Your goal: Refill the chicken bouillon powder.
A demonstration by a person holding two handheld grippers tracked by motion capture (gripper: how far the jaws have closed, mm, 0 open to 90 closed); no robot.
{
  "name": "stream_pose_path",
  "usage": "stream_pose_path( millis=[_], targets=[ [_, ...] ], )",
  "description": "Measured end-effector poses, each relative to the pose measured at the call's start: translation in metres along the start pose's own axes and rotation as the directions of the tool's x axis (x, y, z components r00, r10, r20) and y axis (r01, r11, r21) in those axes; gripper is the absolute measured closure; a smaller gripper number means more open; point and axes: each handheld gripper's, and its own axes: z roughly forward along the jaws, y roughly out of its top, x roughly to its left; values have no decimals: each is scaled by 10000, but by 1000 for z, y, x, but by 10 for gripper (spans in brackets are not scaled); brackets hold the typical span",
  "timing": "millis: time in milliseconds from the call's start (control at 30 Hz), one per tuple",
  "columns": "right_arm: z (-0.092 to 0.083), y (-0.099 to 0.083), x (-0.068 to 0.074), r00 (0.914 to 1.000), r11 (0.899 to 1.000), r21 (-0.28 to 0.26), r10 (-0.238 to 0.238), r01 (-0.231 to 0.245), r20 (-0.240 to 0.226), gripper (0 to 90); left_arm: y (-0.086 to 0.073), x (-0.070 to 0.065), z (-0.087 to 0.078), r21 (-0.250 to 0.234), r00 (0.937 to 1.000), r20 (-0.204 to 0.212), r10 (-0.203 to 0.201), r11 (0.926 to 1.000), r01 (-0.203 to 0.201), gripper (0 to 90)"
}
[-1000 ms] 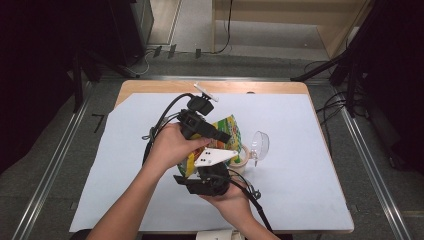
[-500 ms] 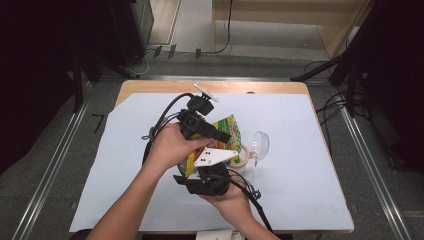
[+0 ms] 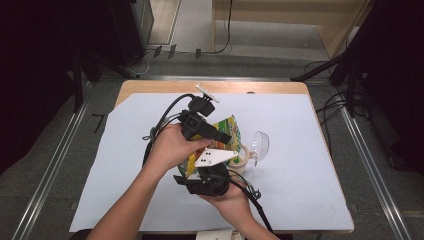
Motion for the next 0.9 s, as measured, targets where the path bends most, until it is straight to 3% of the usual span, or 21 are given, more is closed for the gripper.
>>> stream_pose_path(
  millis=[533,900],
  targets=[
    [-2,5,-2,9993,9995,75,323,-322,-186,615,3,13,1,44,9986,374,-368,9993,367,663],
    [-2,6,-2,9995,9995,196,270,-267,-188,611,4,15,2,174,9978,446,-492,9987,485,658]
  ],
)
